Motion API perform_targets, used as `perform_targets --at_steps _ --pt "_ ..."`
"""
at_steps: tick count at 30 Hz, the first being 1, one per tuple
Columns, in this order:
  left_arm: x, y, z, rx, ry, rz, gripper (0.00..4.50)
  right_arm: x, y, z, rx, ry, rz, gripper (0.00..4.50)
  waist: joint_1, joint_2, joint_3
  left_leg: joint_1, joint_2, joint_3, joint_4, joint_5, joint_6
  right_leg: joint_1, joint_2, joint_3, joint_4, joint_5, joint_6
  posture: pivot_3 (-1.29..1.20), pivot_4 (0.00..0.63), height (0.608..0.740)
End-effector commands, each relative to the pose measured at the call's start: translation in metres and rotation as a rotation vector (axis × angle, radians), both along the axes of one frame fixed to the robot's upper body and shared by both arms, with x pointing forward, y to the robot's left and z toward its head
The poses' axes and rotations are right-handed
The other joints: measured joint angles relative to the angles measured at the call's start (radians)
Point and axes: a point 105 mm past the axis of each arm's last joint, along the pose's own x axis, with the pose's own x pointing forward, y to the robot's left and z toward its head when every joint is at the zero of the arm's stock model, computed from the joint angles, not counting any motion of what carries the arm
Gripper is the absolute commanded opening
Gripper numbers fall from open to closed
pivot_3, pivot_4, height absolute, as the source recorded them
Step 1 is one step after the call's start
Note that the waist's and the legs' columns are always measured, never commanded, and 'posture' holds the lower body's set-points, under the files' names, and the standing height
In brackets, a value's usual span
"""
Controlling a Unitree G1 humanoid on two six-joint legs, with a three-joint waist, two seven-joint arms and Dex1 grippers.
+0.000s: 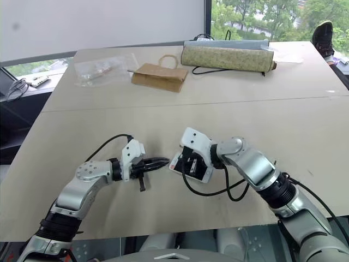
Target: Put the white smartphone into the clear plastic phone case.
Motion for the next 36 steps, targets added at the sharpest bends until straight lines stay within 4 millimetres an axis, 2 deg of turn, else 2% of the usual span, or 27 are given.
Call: perform_targets --at_steps 1,8,12,17,20,23,27,30,33,36 --pt "-0.003 -0.008 0.008 -0.016 -0.031 -0.031 0.03 -0.004 -0.005 -0.021 -0.087 0.068 -0.006 0.00 -0.001 0.000 -0.003 0.000 0.000 0.000 0.000 0.000 0.000 0.000 0.000 0.000 0.000 0.000 0.000 0.00 0.150 0.740" --pt "-0.005 -0.010 0.008 -0.020 -0.029 -0.029 0.03 0.003 -0.004 -0.031 -0.114 0.073 -0.057 0.00 -0.009 0.000 -0.010 0.004 0.000 0.000 0.000 0.000 0.000 0.004 0.000 0.000 0.000 0.000 0.000 0.00 0.150 0.740" --pt "-0.006 -0.011 0.007 -0.022 -0.027 -0.024 0.03 0.002 -0.004 -0.011 -0.030 0.060 -0.061 0.00 -0.005 0.001 -0.010 0.014 0.000 0.000 -0.002 0.000 0.000 0.013 0.000 0.000 -0.001 0.000 0.000 0.00 0.150 0.740" --pt "-0.007 -0.012 0.007 -0.022 -0.025 -0.022 0.03 -0.017 -0.004 0.025 0.132 0.076 0.014 0.00 0.003 0.001 -0.009 0.013 0.000 0.000 -0.002 0.000 0.001 0.013 0.000 0.001 -0.001 0.000 0.000 0.00 0.150 0.740" --pt "-0.006 -0.011 0.007 -0.021 -0.025 -0.019 0.03 -0.018 -0.019 0.044 0.159 0.040 -0.021 0.00 0.005 0.002 -0.008 0.013 0.000 0.000 -0.002 0.000 0.001 0.012 0.000 0.001 -0.001 0.000 0.000 0.00 0.150 0.740" --pt "-0.006 -0.010 0.007 -0.019 -0.025 -0.018 0.03 -0.017 -0.034 0.049 0.137 0.006 -0.078 0.00 0.007 0.002 -0.008 0.013 0.000 0.000 -0.002 -0.001 0.001 0.012 0.000 0.001 -0.001 0.000 0.000 0.00 0.150 0.740" --pt "-0.006 -0.009 0.008 -0.019 -0.026 -0.011 0.03 -0.029 -0.062 0.040 0.021 0.010 -0.125 0.00 0.012 0.002 -0.008 0.012 0.000 0.000 -0.003 -0.001 0.001 0.012 0.000 0.001 -0.002 0.000 0.000 0.00 0.150 0.740" --pt "-0.004 -0.007 0.009 -0.018 -0.031 0.001 0.03 -0.048 -0.074 0.031 -0.036 0.057 -0.109 0.00 0.011 0.002 -0.008 0.012 0.000 0.000 -0.003 -0.001 0.001 0.012 0.000 0.001 -0.003 0.000 0.000 0.00 0.150 0.740" --pt "-0.001 -0.005 0.009 -0.016 -0.032 0.009 0.03 -0.061 -0.079 0.027 -0.062 0.095 -0.098 0.00 0.008 0.002 -0.008 0.012 0.001 0.001 -0.003 -0.001 0.002 0.012 0.000 0.001 -0.002 0.000 0.000 0.00 0.150 0.740" --pt "-0.001 -0.004 0.008 -0.012 -0.031 0.011 0.03 -0.066 -0.080 0.020 -0.091 0.116 -0.096 0.00 0.009 0.001 -0.008 0.013 0.001 0.001 -0.003 -0.002 0.003 0.012 0.000 0.001 -0.002 0.000 0.000 0.00 0.150 0.740"
